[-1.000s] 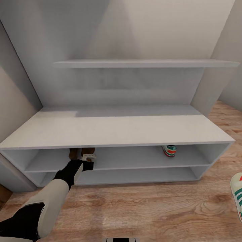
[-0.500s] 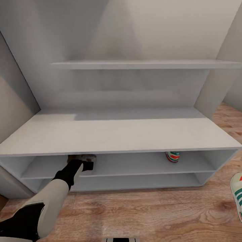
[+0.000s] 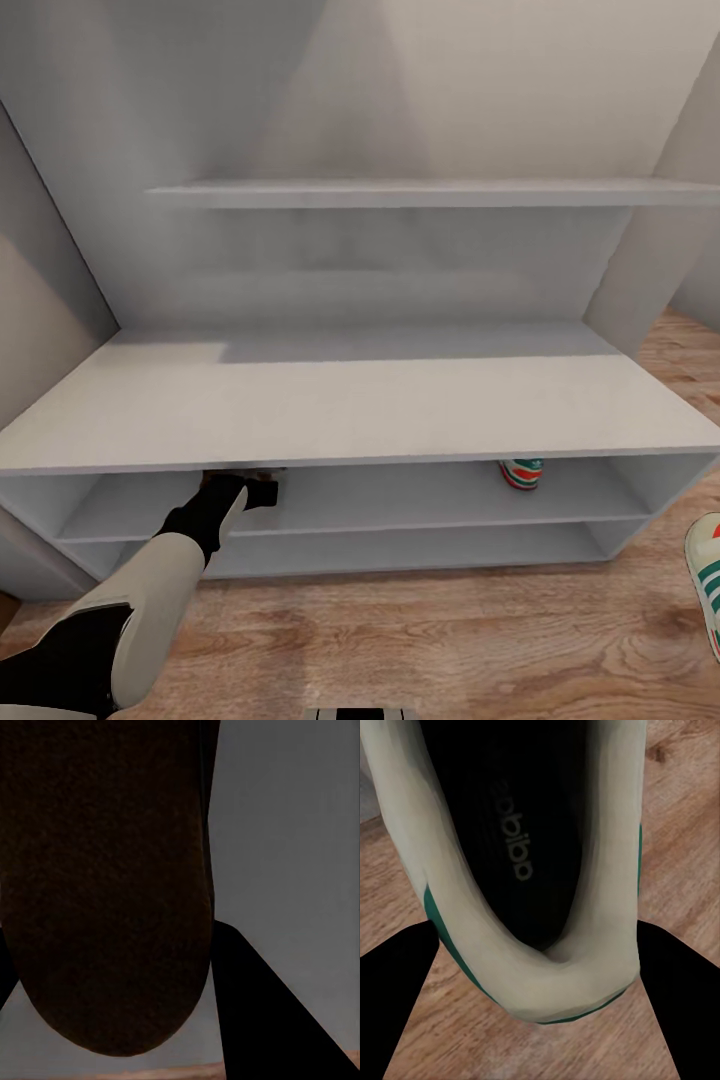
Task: Pick up the two gym shoes and the two sandals from the corridor floor and place them onto the hallstand (shoe rack) in the corridor, making sure they are on the rack and not on the floor. Arrange them so the two gym shoes are next to each other and the two sandals are next to each other.
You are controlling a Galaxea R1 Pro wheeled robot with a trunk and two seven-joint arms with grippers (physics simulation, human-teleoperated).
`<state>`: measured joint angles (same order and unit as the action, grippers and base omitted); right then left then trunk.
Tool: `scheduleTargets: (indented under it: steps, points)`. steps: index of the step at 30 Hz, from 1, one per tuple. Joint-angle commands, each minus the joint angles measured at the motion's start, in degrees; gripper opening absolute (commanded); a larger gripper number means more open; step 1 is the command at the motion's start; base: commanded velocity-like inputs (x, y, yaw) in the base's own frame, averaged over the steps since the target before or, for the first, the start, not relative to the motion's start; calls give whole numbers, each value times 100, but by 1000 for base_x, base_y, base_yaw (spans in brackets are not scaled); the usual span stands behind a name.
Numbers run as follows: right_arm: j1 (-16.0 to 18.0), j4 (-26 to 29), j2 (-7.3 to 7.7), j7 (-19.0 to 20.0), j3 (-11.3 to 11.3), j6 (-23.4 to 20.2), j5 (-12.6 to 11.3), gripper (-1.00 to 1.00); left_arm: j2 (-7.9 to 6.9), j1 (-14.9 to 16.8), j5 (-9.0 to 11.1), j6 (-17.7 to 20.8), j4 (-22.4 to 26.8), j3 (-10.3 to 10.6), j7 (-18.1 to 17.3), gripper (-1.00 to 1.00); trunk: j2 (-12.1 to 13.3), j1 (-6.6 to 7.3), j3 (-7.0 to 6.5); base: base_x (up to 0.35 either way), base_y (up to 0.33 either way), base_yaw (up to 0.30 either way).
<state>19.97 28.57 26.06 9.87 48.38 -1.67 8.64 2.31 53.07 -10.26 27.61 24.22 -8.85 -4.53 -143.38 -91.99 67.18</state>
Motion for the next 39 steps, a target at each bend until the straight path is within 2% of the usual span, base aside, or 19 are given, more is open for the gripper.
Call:
scheduleTargets:
  steps: [1,4,5,12,18,32,39]
  points:
    - [7,7,-4,50,48,-18,59,-100,6,1,-82,30,12,-46,-57,-100,-2,1,5,15,8,0]
    - [7,5,-4,50,48,-18,59,-100,6,1,-82,21,12,-46,-62,-100,-2,1,5,7,4,0]
    - [7,3,-4,50,48,-18,59,-100,6,1,-80,18,12,-46,-68,100,-2,1,5,2,1,0]
    - [7,-1,-4,52,48,-18,59,-100,-105,1,-68,26,12,-50,-58,100,-2,1,5,0,0,0]
    - [7,-1,-4,51,48,-18,59,-100,-129,1,-65,26,12,-47,-62,100,-2,1,5,-55,0,0]
    - [7,-1,-4,51,48,-18,59,-100,-123,-7,-56,-7,21,-43,-59,100,-2,1,5,-309,-11,0]
    - [7,-1,-4,50,48,-18,59,-100,-117,-7,-63,-216,21,-38,-64,100,-2,1,5,-296,-143,0]
